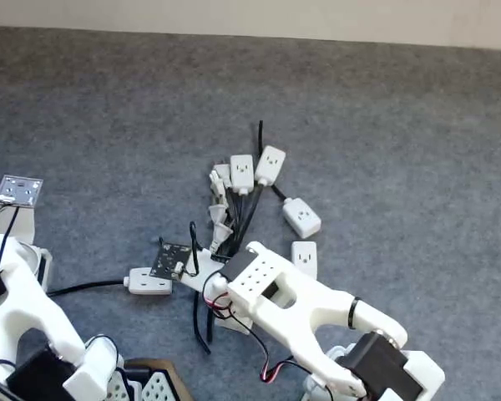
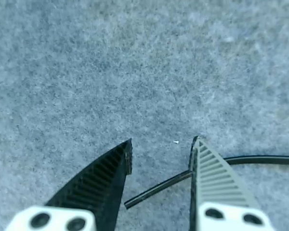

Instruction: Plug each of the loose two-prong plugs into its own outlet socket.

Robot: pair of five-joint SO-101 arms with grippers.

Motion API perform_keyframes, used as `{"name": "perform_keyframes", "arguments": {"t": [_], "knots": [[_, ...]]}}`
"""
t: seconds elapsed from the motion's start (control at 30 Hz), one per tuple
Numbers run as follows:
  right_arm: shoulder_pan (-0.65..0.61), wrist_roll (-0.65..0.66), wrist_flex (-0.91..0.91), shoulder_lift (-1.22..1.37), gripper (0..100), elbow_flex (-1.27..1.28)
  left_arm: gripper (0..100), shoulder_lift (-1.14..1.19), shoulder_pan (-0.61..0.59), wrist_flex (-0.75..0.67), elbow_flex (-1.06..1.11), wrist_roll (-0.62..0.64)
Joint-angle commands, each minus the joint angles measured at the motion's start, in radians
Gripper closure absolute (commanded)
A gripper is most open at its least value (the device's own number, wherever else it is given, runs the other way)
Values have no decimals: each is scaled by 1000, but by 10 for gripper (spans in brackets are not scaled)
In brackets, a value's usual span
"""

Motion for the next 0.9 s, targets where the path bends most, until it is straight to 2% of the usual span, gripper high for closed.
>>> {"name": "perform_keyframes", "arguments": {"t": [0.0,0.07,0.2,0.43,0.57,0.87], "knots": [[-2,12,-8,-33,757,-21,790,-1,1,-11,-5,-11],[-2,12,-10,-33,773,-21,790,-1,1,-11,-5,-11],[-2,35,-10,-31,888,-22,790,-1,1,-11,-5,-11],[-1,48,-10,-31,909,-45,790,-1,1,-11,-4,-11],[-1,48,-10,-31,998,-65,790,-1,1,-11,-4,-11],[-4,48,-15,-33,940,-71,790,-1,1,-11,-4,-11]]}}
